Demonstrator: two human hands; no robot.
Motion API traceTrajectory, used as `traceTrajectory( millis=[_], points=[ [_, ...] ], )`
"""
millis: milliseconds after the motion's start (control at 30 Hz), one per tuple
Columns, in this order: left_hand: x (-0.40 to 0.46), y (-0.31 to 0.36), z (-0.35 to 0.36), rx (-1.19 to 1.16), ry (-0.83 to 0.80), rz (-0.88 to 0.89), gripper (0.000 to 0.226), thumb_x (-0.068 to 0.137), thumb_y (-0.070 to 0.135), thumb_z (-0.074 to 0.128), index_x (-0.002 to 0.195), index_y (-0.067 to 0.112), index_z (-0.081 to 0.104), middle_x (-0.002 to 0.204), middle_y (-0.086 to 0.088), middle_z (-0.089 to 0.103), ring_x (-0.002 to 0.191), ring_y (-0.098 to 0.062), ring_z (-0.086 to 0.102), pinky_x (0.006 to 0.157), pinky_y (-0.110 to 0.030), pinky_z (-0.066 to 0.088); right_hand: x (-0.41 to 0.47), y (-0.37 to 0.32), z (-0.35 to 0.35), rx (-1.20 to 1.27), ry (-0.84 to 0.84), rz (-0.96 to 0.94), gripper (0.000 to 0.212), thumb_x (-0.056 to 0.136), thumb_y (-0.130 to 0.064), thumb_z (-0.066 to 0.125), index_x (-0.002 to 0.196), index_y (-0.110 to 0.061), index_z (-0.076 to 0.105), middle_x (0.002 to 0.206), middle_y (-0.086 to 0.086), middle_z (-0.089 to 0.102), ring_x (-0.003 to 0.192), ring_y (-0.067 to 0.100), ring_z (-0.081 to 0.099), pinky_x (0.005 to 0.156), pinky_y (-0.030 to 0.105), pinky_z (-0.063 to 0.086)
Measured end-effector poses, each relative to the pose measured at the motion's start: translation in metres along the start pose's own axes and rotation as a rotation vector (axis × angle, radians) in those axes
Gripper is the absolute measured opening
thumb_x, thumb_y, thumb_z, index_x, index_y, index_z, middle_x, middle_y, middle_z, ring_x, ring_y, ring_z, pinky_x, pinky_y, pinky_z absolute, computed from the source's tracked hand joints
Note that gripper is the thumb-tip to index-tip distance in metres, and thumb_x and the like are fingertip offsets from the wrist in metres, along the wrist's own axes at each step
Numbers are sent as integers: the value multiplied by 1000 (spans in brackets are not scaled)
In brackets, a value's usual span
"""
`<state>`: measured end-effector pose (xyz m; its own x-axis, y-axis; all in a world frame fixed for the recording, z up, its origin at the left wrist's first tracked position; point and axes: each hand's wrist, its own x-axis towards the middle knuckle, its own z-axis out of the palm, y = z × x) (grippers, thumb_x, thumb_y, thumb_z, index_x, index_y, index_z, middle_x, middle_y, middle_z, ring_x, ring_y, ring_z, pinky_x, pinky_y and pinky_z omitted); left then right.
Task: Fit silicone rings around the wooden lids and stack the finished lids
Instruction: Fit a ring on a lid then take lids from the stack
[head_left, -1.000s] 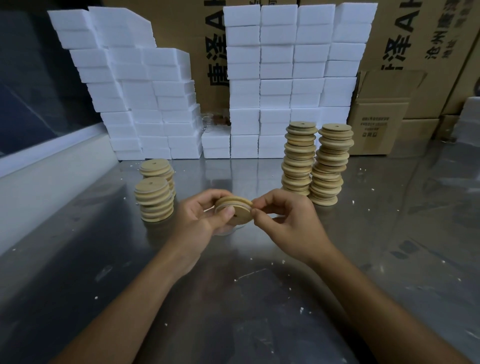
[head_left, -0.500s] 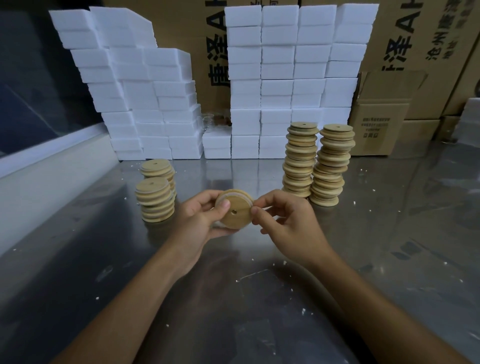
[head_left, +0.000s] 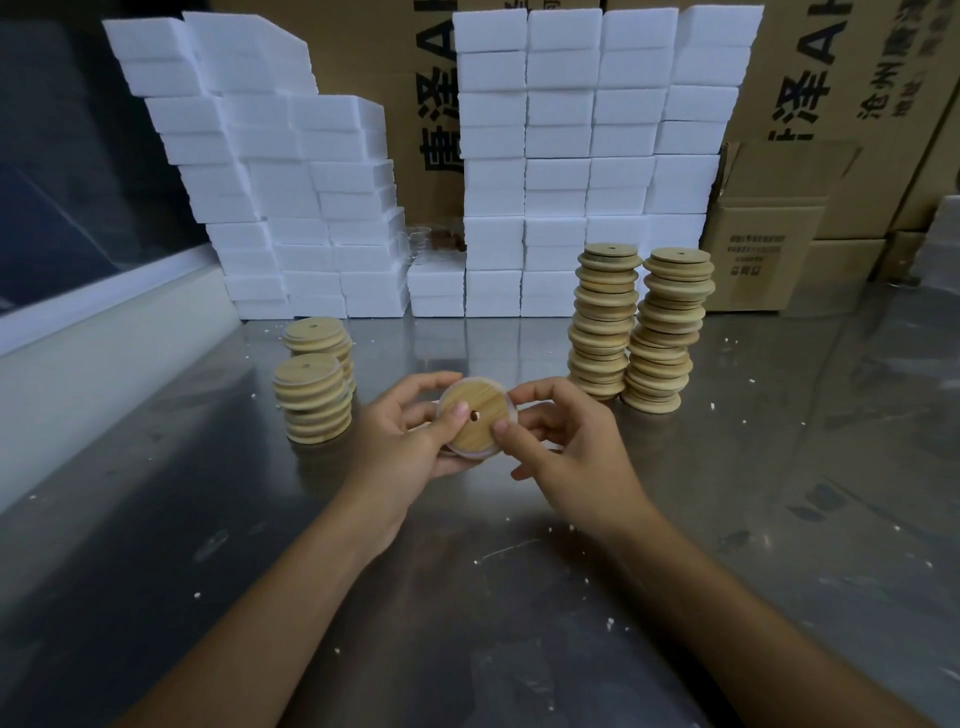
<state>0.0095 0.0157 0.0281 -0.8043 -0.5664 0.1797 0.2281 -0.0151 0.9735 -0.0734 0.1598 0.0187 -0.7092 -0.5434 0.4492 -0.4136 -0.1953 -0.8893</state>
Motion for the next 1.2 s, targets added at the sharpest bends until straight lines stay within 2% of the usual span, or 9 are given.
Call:
traceTrajectory(
  millis=[267,433,567,667,767,900,933,1033,1200],
  points=[
    [-2,2,2,223,63,244,31,78,14,79,105,27,72,103,-4,74,80,-22,74,64,-40,61,0,-7,0,96,69,12,12,89,-3,70,97,-11,65,67,8,69,64,14,66,57,34,60],
    [-4,1,2,434,-72,384,70,61,28,91,121,40,57,118,13,64,100,-13,66,70,-27,57,1,-12,1,238,143,69,9,89,1,68,92,-7,65,76,20,72,65,20,70,56,29,58],
    [-3,1,0,435,19,383,65,52,29,95,109,36,64,103,15,70,91,-12,69,71,-35,60,0,-13,2,289,118,143,9,90,0,67,87,-8,62,74,12,74,64,18,70,54,26,56],
    [-3,1,-2,478,45,415,60,53,31,95,106,28,67,100,12,69,92,-10,67,72,-27,59,0,-12,3,248,94,194,5,91,-6,67,89,-7,63,71,9,73,60,15,67,53,27,56],
    [-3,7,-6,660,143,541,57,58,37,91,107,18,68,108,6,58,97,-7,56,77,-12,48,0,-6,1,134,131,205,10,93,-12,66,86,-5,67,72,5,73,57,13,64,52,25,54],
    [6,21,-28,714,407,548,60,63,43,85,113,17,64,115,1,57,104,-19,56,89,-40,52,2,1,-6,0,235,199,13,92,-19,68,84,-9,70,73,5,74,55,11,64,52,23,50],
    [10,23,-36,686,494,548,59,65,42,85,115,17,64,114,2,58,105,-19,56,90,-42,51,3,3,-7,-14,248,199,13,92,-20,68,83,-10,70,73,4,74,55,10,64,53,23,50],
    [21,24,-60,562,702,515,52,68,37,85,113,21,63,111,3,62,100,-14,57,85,-32,49,4,5,-8,-39,277,200,14,91,-22,69,81,-12,70,71,3,73,54,10,64,54,23,49],
    [37,12,-86,545,723,392,49,70,38,85,110,23,61,108,9,62,99,-12,58,75,-17,42,3,6,-7,-60,337,151,14,89,-20,71,77,-14,70,71,9,71,57,13,62,51,18,48]
  ],
)
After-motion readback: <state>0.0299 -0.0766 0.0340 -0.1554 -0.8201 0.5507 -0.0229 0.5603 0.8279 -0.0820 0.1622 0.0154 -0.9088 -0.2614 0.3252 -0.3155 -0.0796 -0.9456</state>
